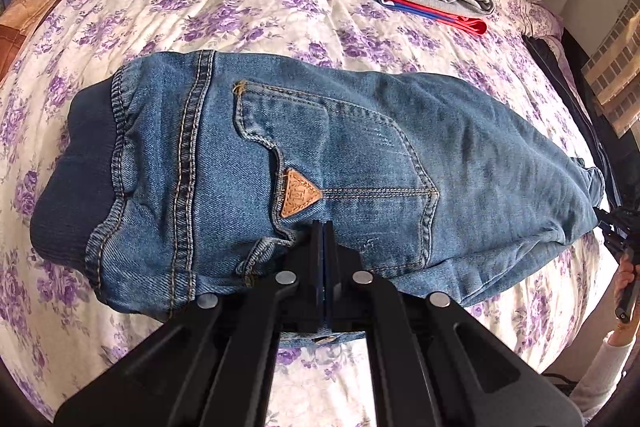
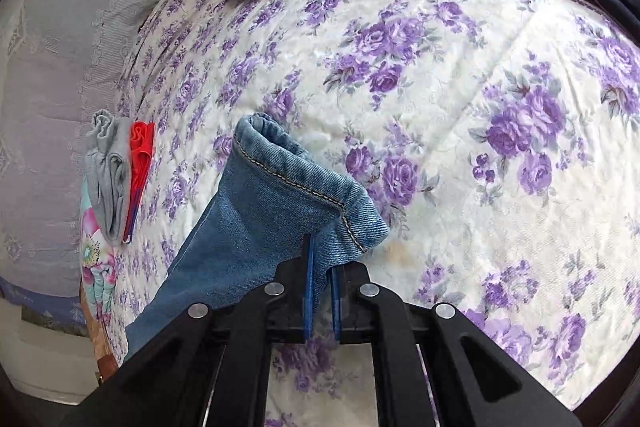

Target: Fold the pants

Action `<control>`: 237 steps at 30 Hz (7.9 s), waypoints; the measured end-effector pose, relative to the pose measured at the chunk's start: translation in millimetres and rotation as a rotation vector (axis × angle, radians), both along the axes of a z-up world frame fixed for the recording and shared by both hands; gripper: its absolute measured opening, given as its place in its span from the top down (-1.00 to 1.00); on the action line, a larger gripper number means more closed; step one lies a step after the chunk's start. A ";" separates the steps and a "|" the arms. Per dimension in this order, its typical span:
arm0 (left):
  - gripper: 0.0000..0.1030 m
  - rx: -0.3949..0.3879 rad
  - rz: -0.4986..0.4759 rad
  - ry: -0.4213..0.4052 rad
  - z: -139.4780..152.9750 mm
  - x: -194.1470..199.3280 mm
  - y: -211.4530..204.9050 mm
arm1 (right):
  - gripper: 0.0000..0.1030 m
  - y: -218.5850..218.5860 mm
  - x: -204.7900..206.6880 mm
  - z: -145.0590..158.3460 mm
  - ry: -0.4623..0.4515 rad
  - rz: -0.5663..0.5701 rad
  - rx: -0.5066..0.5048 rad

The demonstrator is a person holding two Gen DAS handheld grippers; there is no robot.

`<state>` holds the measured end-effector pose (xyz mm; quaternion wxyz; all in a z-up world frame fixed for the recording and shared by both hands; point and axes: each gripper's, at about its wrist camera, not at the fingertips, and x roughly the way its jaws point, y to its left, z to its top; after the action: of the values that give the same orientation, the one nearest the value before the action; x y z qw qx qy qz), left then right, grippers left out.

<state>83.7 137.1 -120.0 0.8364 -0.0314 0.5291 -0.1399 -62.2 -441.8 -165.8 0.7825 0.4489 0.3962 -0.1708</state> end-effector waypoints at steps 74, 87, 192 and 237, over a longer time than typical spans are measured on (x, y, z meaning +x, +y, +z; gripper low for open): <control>0.98 -0.117 -0.250 0.130 -9.6 -7.0 -78.8 | 0.99 402.9 257.3 97.3 -0.100 1.395 -0.701; 0.98 -0.124 -0.259 0.147 25.7 108.5 -136.2 | 0.94 290.7 164.3 110.3 0.033 1.125 -0.565; 0.91 -0.066 -0.417 0.034 -14.7 -42.4 -161.6 | 0.26 194.8 57.2 33.0 0.028 0.657 -0.358; 0.93 -0.118 -0.485 0.154 -13.0 -7.4 -376.2 | 0.70 19.3 23.1 -19.8 -0.322 0.144 -0.097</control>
<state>76.3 -239.1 -133.1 0.7325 0.0370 0.5741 -0.3639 -39.1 -422.5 -185.7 0.8668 0.4026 0.2881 -0.0593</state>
